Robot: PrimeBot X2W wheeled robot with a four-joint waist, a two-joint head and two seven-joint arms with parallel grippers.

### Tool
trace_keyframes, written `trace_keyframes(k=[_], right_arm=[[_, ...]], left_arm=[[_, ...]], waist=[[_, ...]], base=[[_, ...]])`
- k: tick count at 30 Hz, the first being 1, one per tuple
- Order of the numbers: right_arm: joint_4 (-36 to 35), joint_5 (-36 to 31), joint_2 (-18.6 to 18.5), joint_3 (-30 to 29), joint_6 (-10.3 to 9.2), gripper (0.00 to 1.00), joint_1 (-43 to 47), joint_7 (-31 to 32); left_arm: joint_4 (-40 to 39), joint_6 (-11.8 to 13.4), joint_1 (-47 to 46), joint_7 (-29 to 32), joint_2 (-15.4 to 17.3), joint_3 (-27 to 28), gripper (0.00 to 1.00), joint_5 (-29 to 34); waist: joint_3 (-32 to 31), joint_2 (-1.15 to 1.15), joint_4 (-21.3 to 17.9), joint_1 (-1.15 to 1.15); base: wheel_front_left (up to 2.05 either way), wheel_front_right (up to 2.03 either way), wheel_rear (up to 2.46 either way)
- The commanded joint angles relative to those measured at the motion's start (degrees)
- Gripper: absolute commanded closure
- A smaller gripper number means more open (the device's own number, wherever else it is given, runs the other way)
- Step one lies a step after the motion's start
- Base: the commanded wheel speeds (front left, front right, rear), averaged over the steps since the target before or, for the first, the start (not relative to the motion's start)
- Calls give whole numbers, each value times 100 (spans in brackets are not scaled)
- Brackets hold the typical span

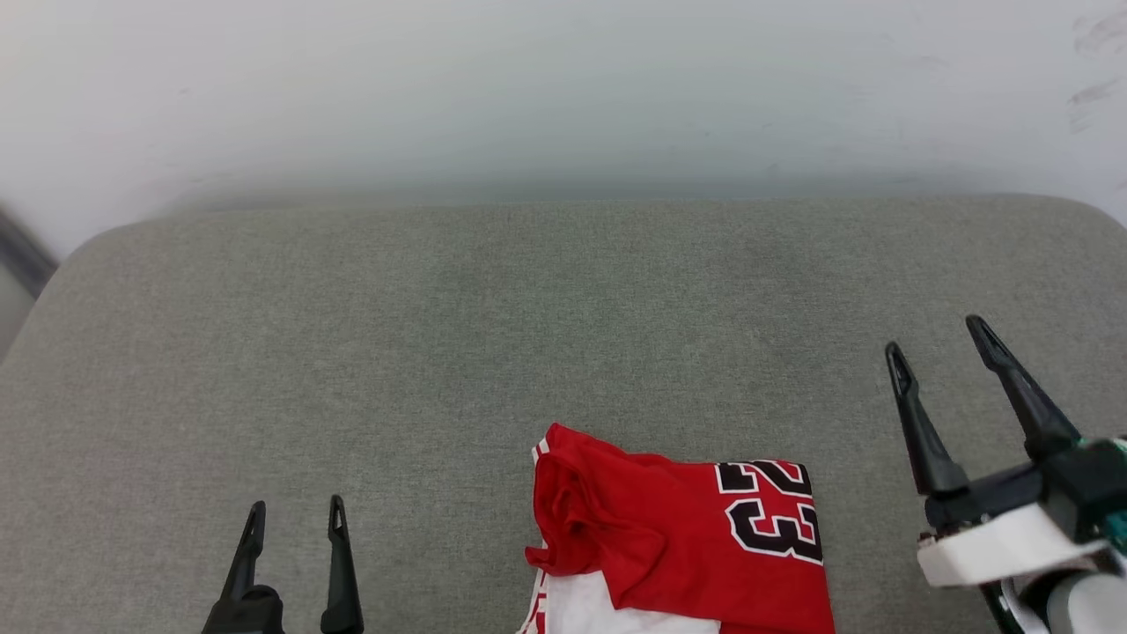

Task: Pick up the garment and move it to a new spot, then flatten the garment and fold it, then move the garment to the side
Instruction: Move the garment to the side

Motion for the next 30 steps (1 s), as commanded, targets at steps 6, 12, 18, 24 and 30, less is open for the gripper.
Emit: trace_keyframes(k=[6,12,18,24,30], right_arm=[[210,939,-901,723,-3,0,-774,1984],[195,2842,-1687,987,-3,0,-1065,4488],[511,4302,-1860,768,-3,0,-882,5994],[894,5085,-1504,563,-3,0,-742,6654],[1292,5294,-1022,578,-3,0,-738,6781]], left_arm=[[7,-17,-59,-14,-20,-46,0,-6],[5,-13,-105,-13,-30,-52,0,-47],[-3,-48,-216,-13,-36,-75,0,-42],[-20,-96,-425,-13,-39,-92,0,-51],[-21,-153,-638,-13,-42,-112,0,-27]], waist=[[33,0,62,0],[128,0,126,0],[297,0,217,0],[573,0,344,0],[882,0,460,0]], base=[[0,0,0],[0,0,0],[0,0,0],[0,0,0],[0,0,0]])
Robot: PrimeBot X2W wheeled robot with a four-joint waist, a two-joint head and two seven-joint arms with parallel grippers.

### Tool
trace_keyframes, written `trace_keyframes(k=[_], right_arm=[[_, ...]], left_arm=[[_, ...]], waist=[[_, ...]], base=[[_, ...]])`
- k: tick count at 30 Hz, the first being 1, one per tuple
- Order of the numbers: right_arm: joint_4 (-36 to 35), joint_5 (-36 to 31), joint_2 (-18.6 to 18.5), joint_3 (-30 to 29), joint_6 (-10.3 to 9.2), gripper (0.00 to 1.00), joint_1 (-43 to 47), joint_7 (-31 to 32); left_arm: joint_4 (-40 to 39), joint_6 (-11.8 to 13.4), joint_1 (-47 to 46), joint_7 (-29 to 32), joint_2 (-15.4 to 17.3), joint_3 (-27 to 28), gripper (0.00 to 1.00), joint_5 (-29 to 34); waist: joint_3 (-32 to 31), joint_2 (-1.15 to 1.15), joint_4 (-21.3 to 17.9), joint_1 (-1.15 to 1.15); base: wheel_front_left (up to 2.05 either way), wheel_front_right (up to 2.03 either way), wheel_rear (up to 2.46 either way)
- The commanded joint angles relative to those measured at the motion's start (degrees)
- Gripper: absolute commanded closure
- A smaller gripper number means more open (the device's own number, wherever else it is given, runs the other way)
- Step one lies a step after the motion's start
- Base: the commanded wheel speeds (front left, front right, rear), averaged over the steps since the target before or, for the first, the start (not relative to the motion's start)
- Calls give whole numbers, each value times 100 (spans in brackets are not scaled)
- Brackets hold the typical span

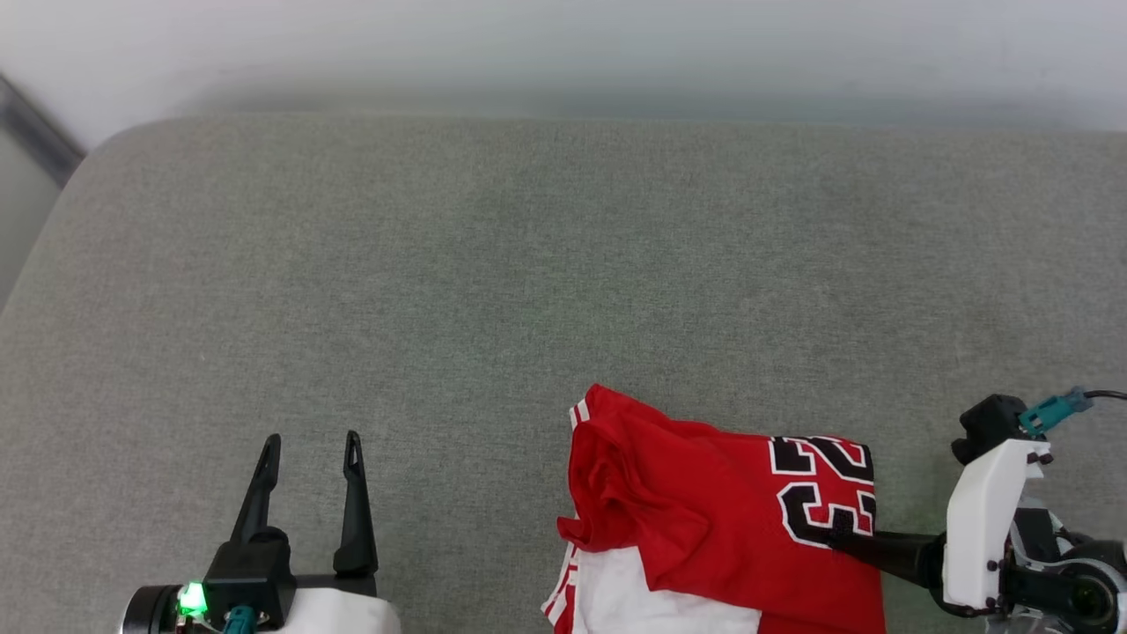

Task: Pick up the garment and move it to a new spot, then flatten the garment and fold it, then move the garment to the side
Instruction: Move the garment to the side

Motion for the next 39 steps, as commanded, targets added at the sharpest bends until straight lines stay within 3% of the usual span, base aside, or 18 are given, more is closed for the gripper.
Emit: trace_keyframes(k=[1,7,13,14,15,22,27,39], right_arm=[[106,35,114,0,-3,0,-27,-33],[563,94,530,152,-4,0,-158,-192],[934,-216,538,702,-11,0,-136,-401],[975,-289,506,789,-16,58,-135,-484],[1009,-303,487,874,-17,100,-132,-528],[947,-262,138,1162,-17,100,-322,-1008],[509,-256,-207,1402,-6,100,-592,-1368],[-964,-518,-1342,2220,-4,100,-1305,-1544]], left_arm=[[-15,-22,-117,-12,-12,-13,0,25],[-14,-90,-327,-13,-14,-41,0,51],[0,-103,-415,-12,-14,17,0,18],[9,-106,-421,-12,-14,23,0,16],[16,-98,-432,-12,-15,25,0,8],[108,-46,-320,-12,-15,-1,0,-38],[135,3,-176,-12,-13,12,0,-53],[24,146,219,-12,-13,73,0,-192]], waist=[[151,0,88,0],[415,0,259,0],[560,0,361,0],[568,0,372,0],[569,0,382,0],[367,0,371,0],[54,0,223,0],[-319,0,-907,0]], base=[[0,0,0],[0,0,0],[0,0,0],[0,0,0],[0,0,0],[0,0,0],[0,0,0],[0,0,0]])
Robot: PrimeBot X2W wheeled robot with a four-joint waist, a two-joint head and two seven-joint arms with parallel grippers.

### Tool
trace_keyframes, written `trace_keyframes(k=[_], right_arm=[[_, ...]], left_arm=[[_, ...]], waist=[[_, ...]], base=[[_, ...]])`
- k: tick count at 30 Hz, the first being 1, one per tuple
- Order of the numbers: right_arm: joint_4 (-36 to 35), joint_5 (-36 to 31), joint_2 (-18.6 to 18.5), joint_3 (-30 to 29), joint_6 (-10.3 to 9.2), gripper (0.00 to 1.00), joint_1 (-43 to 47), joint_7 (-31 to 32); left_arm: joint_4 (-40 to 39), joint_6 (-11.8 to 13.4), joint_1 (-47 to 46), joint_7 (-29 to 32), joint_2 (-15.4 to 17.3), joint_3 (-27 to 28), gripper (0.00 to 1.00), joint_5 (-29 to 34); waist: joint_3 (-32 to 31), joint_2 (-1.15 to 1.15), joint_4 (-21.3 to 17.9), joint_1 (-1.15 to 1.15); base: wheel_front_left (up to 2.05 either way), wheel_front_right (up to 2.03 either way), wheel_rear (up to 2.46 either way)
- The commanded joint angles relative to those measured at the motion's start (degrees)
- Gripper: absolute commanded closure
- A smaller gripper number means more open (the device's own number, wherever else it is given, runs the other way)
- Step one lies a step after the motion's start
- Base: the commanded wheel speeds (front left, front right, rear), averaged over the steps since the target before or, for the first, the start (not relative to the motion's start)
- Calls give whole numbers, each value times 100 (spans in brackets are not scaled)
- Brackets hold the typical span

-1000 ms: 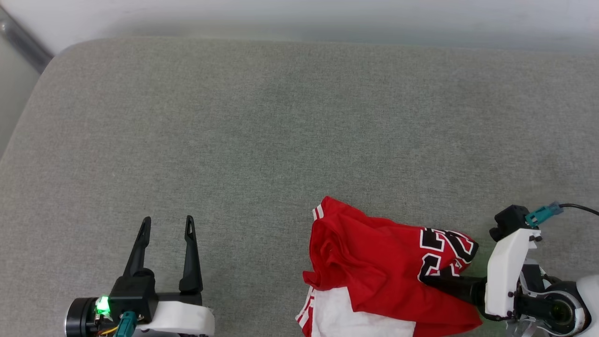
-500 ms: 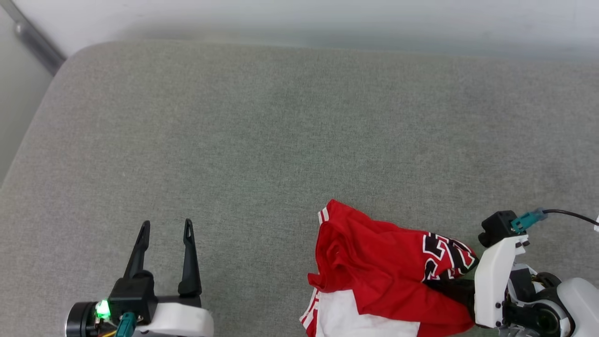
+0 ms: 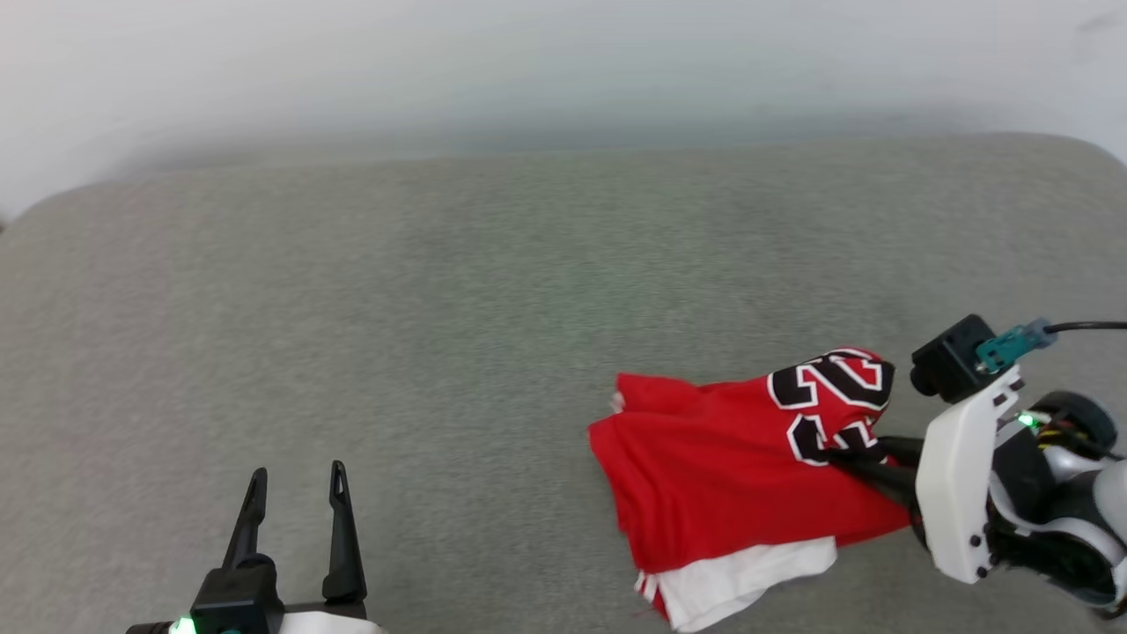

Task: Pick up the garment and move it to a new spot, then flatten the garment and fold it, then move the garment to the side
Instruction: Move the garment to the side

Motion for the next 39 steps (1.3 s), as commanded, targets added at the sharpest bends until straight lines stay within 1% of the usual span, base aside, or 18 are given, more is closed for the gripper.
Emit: trace_keyframes(k=[1,4,7,13,14,18,26,34,39], right_arm=[[-204,-40,-214,56,-4,100,-166,35],[-426,-163,-505,102,-4,100,-337,45],[-477,-333,-763,59,-4,100,-503,-21],[-169,-663,-1023,-127,-5,100,-883,-254],[-169,-663,-1023,-127,-5,100,-883,-254],[233,-949,-1136,-300,-5,100,-1177,-395],[1297,-1572,-1388,-509,-6,100,-1781,-703],[2365,-2008,-1394,-746,-6,100,-2207,-969],[2954,-2224,-1272,-1064,-6,100,-2365,-1104]], left_arm=[[-43,16,16,-12,-9,19,0,-25],[-95,21,-63,-12,-9,39,0,2],[-137,-46,-197,-12,-7,92,0,50],[-231,-204,-459,-12,66,262,0,184],[-231,-204,-459,-12,66,262,0,184],[-313,-305,-617,-12,154,331,0,241],[-452,-452,-937,-12,289,404,0,282],[-608,-497,-1105,-12,341,491,0,287],[-683,-521,-1202,-12,357,538,0,289]], waist=[[-42,0,-479,0],[102,0,-809,0],[311,0,-1077,0],[840,0,-1452,0],[840,0,-1452,0],[1208,0,-1517,0],[1832,0,-1395,0],[2205,0,-1325,0],[2356,0,-1316,0]], base=[[0,0,0],[0,0,0],[0,0,0],[0,0,0],[0,0,0],[0,0,0],[0,0,0],[0,0,0],[0,0,0]])
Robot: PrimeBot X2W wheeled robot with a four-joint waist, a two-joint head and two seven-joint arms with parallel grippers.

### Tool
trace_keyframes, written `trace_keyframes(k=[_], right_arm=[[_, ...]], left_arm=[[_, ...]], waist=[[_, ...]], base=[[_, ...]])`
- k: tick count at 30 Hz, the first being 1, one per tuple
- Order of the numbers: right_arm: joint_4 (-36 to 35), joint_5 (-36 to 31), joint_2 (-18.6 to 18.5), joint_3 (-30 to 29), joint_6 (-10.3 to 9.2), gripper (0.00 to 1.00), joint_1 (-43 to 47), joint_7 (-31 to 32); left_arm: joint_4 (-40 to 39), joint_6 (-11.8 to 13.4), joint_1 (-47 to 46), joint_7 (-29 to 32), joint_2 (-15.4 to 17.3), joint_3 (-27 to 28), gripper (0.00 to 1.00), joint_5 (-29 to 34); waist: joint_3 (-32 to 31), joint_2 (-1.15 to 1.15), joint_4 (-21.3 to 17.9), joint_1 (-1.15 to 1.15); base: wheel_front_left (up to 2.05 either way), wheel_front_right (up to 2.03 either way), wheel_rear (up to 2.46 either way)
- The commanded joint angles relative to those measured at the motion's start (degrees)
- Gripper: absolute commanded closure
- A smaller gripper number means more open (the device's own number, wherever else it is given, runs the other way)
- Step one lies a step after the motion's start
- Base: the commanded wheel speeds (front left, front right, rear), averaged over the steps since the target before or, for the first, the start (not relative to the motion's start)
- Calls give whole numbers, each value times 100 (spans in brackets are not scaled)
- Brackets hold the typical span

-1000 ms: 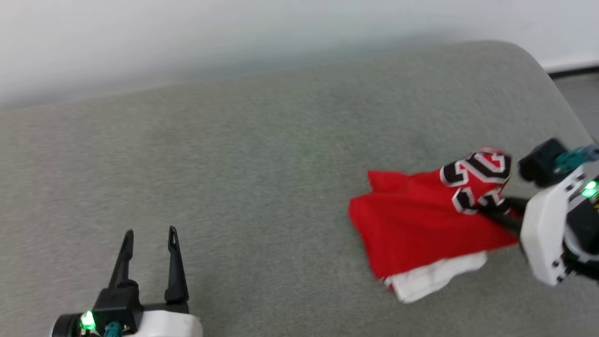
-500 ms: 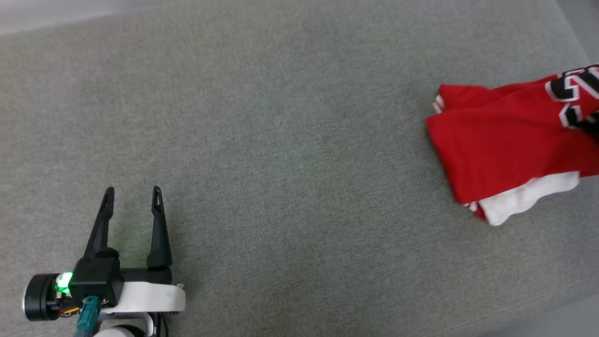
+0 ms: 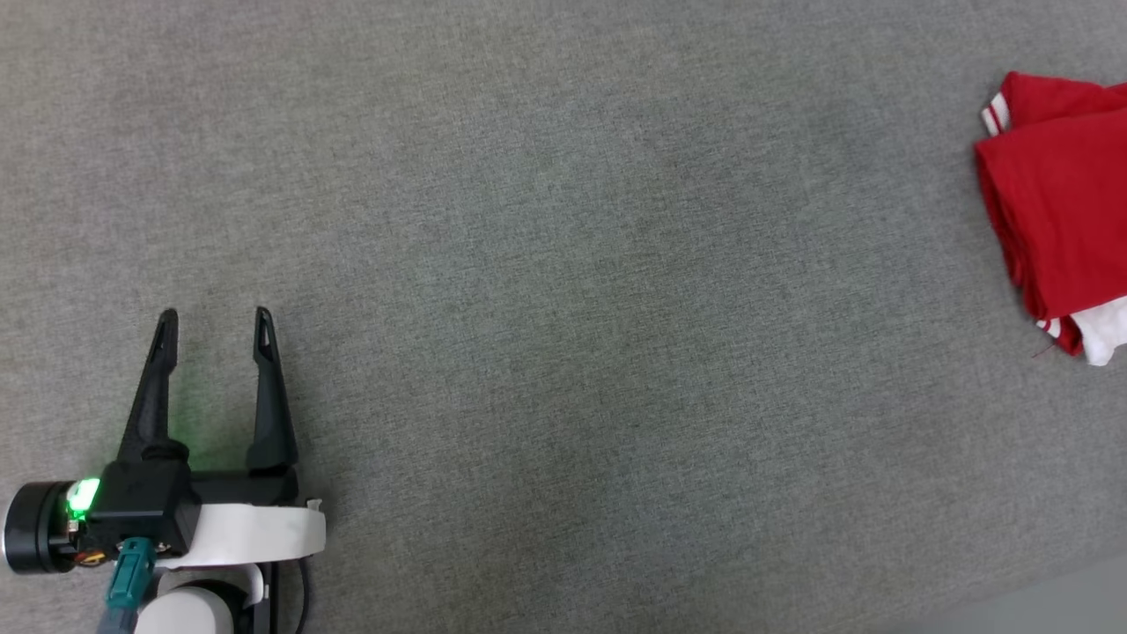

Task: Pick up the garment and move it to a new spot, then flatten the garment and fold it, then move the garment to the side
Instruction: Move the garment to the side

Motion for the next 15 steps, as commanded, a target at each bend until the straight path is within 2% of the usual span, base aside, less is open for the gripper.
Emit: trace_keyframes(k=[1,3,4,5,8,11,15], right_arm=[[310,-136,213,-186,-7,100,-121,-152],[503,-209,336,-324,-8,97,-151,-245],[591,-259,415,-349,-7,34,-147,-261],[659,-332,460,-361,-7,0,-150,-293],[781,-649,508,-468,-7,0,-229,-517],[775,-1029,520,-596,-7,0,-305,-1039],[681,-1447,799,-877,-7,0,-366,-1811]], left_arm=[[-56,-22,-113,-12,3,25,0,33],[-57,-27,-132,-12,1,35,0,34],[-42,-30,-133,-12,0,41,0,33],[-23,-34,-122,-12,-6,40,0,32],[27,-14,-63,-12,-45,27,0,24],[80,15,26,-12,-93,0,0,-4],[153,66,159,-12,-174,-31,0,-43]], waist=[[82,0,2,-1],[90,0,0,-1],[71,0,-2,-1],[37,0,-1,-1],[-142,0,31,-1],[-400,0,104,-1],[-777,0,207,-1]], base=[[0,0,0],[0,0,0],[0,0,0],[0,0,0],[0,0,0],[0,0,0],[0,0,0]])
